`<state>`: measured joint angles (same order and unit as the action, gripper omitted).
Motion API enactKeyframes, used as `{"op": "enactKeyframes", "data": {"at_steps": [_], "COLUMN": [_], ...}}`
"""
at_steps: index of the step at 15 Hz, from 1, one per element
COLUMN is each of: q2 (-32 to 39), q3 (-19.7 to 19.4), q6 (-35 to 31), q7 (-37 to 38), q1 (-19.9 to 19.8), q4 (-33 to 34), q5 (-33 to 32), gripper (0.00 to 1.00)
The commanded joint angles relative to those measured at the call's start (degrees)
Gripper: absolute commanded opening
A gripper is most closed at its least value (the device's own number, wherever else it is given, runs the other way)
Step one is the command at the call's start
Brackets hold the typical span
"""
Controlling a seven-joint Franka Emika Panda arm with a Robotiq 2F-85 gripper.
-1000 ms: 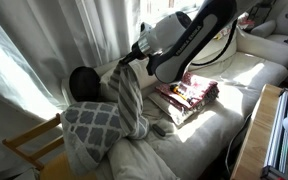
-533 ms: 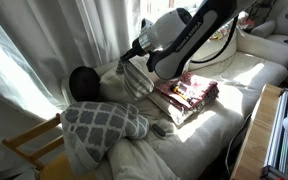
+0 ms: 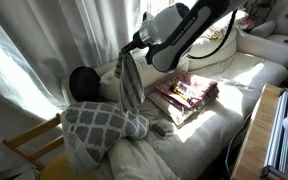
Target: Put the towel on the backrest of the chair
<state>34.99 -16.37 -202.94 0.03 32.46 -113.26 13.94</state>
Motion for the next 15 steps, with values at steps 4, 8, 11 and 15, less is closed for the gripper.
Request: {"op": "enactKeyframes", "data": {"at_steps": [4, 8, 11, 15], "q2": [4.8, 9.6, 15.4, 24.0], "q3": [9.8, 20.0, 20.2, 13.6], "q6": [0.0, 1.2, 1.8, 0.4], "q7": [0.6, 4.9, 2.8, 1.2], "q1": [-14.4, -23.6, -24.3, -21.9], "q4": [13.1, 22.2, 29.6, 38.8], "q5": [-5.4, -14.0, -13.1, -9.8], "gripper": [0.01, 0.01, 0.01, 0.01]}}
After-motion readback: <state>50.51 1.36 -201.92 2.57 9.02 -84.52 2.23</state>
